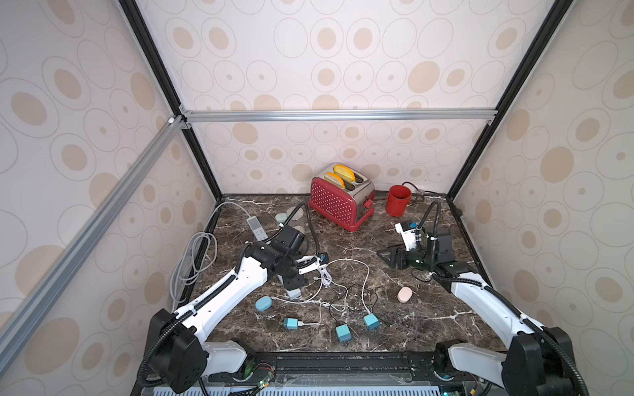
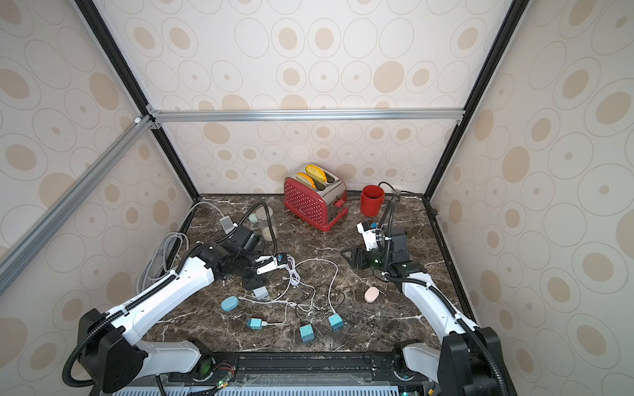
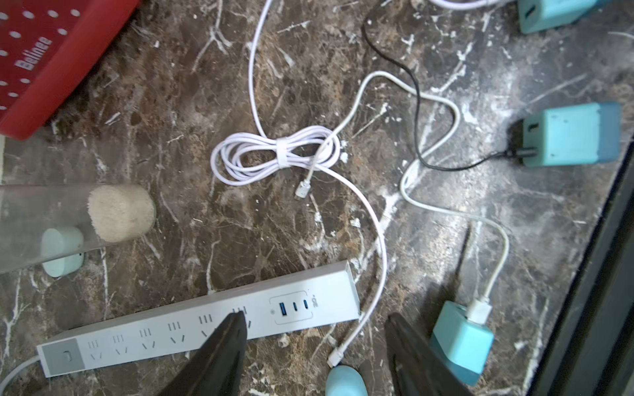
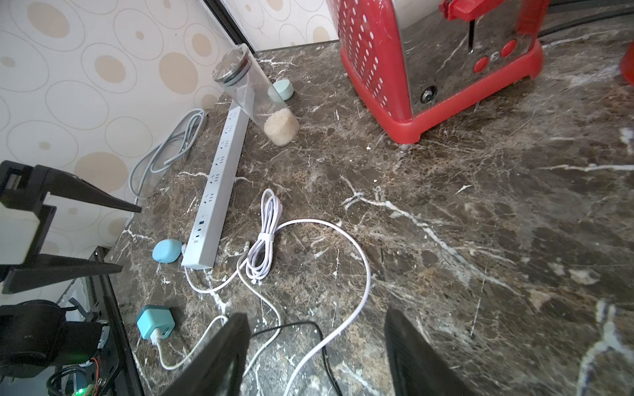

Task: Charge the bluetooth headset
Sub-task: Pick up the plug from the center of the board.

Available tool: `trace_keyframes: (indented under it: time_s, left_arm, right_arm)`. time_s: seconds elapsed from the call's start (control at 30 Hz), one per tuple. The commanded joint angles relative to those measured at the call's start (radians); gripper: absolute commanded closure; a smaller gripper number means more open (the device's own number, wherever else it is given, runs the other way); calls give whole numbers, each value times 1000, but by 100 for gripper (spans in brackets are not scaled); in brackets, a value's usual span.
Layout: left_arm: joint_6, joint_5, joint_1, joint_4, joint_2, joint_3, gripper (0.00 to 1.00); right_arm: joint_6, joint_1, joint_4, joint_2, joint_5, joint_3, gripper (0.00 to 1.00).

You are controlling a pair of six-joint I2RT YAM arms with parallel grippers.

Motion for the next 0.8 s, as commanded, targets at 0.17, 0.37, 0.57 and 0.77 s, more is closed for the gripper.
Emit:
trace_keyframes:
  time_s: [0.17,0.37,0.57,0.77]
  left_arm:
    - [65,-3,-47,-152,-20,-63,40]
    - [91,-8,-109,-187,-3,-88,46]
    - [97,-5,-166,-192,39,-106,46]
    - [96,-2,-200,-182,62,-119,51]
  right_arm:
    - [-14,5,-14,-16,15,-10,34]
    - [-21,4,-33,-1,49,2,33]
    - [-29,3,-43,2,88,9,33]
    - [-34,3,-43,8,101,10,32]
